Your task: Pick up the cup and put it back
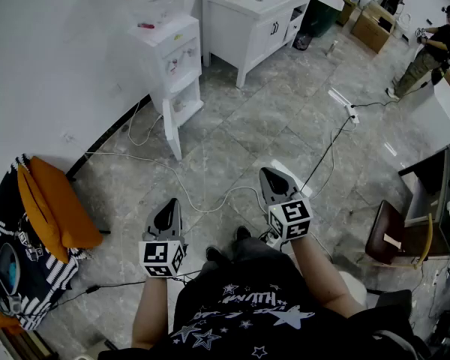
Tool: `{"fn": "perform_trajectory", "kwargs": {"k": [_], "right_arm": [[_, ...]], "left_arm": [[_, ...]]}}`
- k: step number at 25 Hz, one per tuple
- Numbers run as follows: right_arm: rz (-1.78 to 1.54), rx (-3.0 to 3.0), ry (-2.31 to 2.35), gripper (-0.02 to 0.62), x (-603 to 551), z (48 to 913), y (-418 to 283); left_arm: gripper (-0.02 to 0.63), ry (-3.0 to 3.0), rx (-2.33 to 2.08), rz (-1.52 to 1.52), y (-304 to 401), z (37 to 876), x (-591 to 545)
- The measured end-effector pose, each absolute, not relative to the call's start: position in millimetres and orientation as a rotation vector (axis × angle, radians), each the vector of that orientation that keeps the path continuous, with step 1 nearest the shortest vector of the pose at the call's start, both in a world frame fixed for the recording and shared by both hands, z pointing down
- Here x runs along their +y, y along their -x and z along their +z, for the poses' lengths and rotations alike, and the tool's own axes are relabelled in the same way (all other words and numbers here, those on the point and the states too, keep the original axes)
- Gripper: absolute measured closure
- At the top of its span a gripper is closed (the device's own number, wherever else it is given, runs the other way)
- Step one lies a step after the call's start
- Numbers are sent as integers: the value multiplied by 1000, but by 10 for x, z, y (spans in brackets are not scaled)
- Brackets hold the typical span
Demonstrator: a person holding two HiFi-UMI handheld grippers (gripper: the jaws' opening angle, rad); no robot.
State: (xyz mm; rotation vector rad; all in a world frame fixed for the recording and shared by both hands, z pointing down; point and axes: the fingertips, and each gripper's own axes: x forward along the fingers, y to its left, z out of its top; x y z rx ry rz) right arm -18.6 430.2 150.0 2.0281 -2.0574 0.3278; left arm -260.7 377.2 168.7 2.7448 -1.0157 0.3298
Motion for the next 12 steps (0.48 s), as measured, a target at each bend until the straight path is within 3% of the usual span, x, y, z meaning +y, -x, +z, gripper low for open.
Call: {"fn": "perform_trajectory", "kwargs": {"k": [12], "right_arm": [[293, -2082, -1977, 589, 4226, 1511, 454]], "left_arm": [[597, -2715, -1029, 328, 2859, 1783, 3750]]}}
